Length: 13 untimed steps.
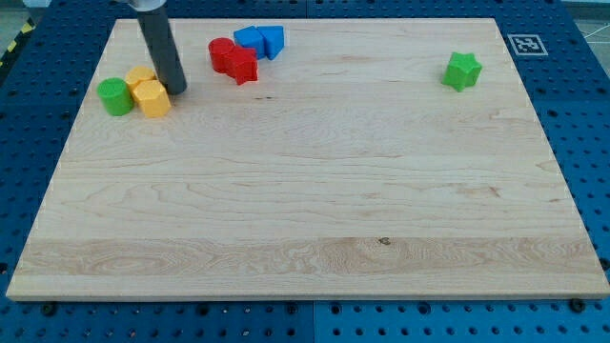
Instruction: Point your arm towards the green star
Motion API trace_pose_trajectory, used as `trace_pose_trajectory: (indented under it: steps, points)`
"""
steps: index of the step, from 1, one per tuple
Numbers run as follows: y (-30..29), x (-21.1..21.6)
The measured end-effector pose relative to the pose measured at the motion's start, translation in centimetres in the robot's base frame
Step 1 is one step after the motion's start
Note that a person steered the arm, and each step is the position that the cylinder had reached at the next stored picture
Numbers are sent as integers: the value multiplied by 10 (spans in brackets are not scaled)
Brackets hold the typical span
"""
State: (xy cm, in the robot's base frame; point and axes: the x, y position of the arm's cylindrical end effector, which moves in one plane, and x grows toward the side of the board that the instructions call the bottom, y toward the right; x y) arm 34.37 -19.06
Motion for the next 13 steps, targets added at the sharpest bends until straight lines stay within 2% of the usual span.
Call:
trace_pose_trajectory:
  steps: [1, 2, 4, 5, 7, 8, 10, 11, 12, 13]
  points:
    - [-1, 0]
    - [48, 8]
    - [157, 51]
    - [212, 50]
    - [311, 20]
    - [338, -3]
    - [339, -32]
    - [363, -57]
    - [434, -80]
    - [485, -83]
